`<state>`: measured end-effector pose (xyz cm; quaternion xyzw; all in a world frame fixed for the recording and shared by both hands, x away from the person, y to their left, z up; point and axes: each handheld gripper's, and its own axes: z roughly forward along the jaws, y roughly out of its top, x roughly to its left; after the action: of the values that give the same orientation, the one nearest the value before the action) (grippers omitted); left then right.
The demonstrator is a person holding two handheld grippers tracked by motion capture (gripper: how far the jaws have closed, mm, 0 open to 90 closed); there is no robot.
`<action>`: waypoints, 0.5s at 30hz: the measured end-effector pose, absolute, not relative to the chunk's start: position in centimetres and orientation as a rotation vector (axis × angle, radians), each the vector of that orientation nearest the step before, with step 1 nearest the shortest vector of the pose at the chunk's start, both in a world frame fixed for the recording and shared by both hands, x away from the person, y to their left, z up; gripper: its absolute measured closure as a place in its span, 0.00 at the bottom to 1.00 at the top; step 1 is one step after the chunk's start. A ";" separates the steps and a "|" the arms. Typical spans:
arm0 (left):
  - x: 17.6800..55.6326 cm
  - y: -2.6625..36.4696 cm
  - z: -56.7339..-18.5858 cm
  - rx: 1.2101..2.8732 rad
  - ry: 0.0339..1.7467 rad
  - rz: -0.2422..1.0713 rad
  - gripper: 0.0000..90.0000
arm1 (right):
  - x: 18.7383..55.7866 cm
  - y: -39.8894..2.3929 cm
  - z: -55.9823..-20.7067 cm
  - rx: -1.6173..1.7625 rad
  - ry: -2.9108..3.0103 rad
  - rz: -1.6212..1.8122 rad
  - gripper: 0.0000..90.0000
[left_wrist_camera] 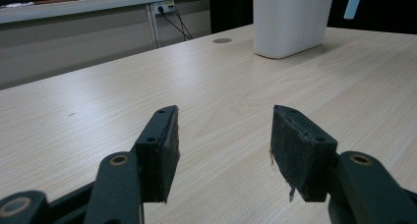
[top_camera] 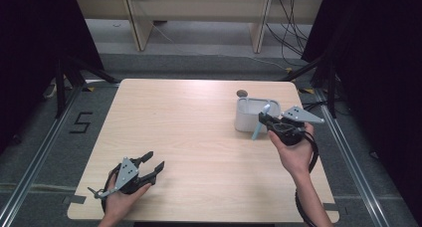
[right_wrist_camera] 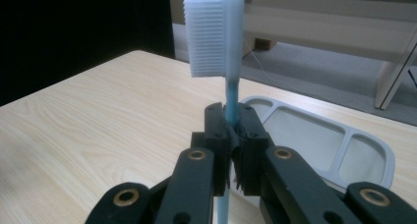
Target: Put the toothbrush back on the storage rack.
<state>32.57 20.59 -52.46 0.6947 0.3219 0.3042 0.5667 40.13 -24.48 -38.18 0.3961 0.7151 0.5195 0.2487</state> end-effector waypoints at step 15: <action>32.7 20.7 -52.4 1.630 0.770 0.706 0.48 | 40.6 -24.9 -37.3 1.099 1.914 1.390 0.96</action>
<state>32.68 20.71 -52.44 0.6937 0.3275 0.3002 0.5669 40.63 -24.95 -37.26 0.4064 0.7078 0.5143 0.2636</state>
